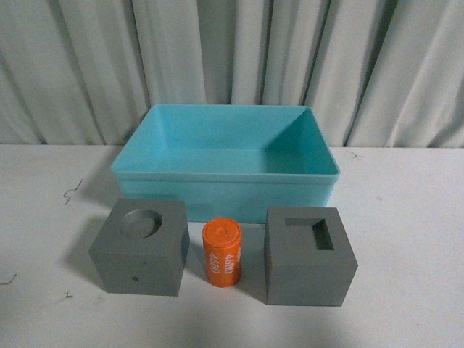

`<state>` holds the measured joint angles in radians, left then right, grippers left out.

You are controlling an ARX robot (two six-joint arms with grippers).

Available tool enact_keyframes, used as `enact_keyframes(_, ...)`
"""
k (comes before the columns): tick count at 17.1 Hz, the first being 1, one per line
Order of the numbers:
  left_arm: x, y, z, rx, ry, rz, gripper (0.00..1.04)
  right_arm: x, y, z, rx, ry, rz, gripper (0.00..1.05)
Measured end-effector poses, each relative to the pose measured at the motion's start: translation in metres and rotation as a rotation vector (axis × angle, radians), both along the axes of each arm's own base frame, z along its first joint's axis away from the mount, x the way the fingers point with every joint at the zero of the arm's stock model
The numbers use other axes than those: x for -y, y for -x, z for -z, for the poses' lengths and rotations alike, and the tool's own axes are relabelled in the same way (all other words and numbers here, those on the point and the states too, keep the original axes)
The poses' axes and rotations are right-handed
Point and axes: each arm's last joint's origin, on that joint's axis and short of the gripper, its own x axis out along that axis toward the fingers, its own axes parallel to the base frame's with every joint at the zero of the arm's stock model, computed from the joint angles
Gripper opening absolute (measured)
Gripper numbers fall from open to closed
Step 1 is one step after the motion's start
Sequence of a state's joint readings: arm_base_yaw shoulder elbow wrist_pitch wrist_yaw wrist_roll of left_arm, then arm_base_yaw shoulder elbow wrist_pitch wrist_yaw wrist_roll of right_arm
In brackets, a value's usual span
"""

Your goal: Place gray and orange parts in blue box

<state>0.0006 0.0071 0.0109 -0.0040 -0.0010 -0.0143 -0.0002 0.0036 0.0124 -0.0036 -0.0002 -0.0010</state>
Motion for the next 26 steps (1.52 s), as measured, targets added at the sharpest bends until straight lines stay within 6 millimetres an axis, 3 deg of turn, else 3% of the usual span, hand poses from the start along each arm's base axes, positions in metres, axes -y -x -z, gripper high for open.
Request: enact_keyframes(26,0.0000,0.0000,0.0000,0.000,0.000,0.000,0.98,0.0000,0.0000,0.0000,0.000,0.000,0.000,0.98)
